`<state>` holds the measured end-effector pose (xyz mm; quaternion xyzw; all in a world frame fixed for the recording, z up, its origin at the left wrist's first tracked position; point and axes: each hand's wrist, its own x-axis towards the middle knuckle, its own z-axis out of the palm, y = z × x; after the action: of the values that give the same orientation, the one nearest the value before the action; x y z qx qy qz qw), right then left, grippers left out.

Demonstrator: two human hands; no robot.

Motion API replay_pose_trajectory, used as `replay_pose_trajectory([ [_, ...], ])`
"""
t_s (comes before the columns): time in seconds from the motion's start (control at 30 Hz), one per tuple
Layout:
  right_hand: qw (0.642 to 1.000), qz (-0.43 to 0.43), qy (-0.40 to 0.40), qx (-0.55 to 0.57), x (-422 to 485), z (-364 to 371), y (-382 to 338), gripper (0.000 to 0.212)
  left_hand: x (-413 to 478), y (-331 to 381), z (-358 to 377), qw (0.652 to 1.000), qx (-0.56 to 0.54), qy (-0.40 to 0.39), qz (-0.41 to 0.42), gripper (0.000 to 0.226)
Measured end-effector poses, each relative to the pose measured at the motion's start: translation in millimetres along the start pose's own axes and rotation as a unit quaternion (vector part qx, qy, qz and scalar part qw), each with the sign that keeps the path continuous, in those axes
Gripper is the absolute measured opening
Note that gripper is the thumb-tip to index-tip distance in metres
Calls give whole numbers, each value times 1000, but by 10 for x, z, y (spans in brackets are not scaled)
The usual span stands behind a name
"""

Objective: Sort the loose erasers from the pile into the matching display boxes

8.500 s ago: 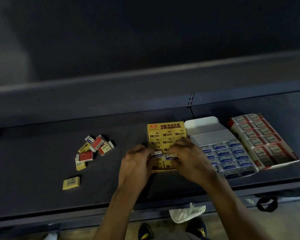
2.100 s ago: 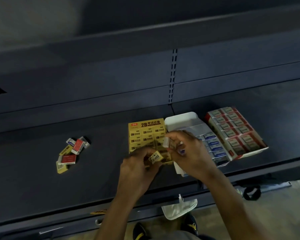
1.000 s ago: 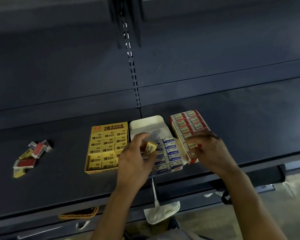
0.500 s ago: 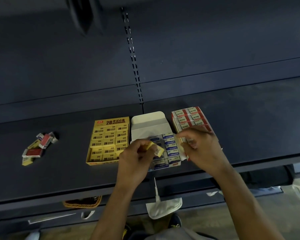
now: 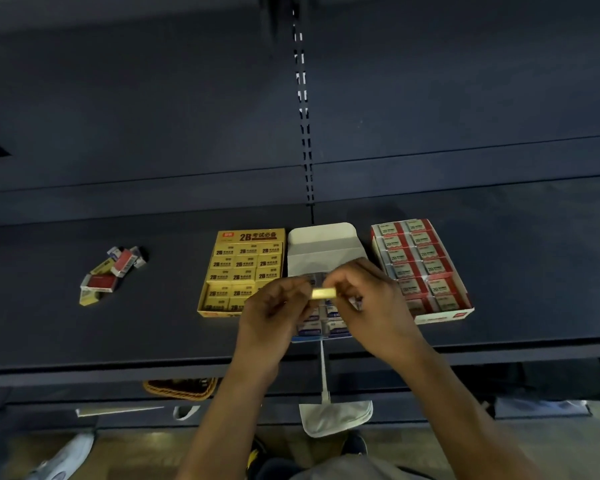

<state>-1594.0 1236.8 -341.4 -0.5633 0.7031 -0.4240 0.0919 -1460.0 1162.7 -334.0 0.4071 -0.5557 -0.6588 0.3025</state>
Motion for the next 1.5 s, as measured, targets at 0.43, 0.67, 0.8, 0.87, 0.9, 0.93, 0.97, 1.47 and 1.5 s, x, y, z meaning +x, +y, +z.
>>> replay_pose_trajectory([
  [0.43,988,66,-93,103,166,373,-264,36,7,30,-485,998,-6,43,40,22],
  [0.67,996,61,-44,51,238,769,-519,32,71,77,-775,991,-105,60,-49,11],
  [0.8,992,44,-111,44,258,955,-616,41,104,80,-983,995,-71,49,-45,18],
  [0.87,990,14,-131,50,255,1031,-650,52,121,102,-1108,997,-52,35,-40,23],
  [0.9,991,-2,-128,36,253,1068,-662,57,133,115,-1171,998,-37,24,-37,25],
  [0.93,993,-19,-117,9,255,1103,-673,60,146,129,-1235,999,-19,12,-36,27],
  [0.97,994,-37,-105,-19,262,1129,-686,61,162,140,-1298,999,-1,0,-36,29],
  [1.47,986,87,-53,-129,547,1474,-699,32,364,-24,-1829,866,480,19,140,34],
  [1.5,986,92,-52,-127,559,1506,-713,30,376,-35,-1837,862,487,7,142,34],
])
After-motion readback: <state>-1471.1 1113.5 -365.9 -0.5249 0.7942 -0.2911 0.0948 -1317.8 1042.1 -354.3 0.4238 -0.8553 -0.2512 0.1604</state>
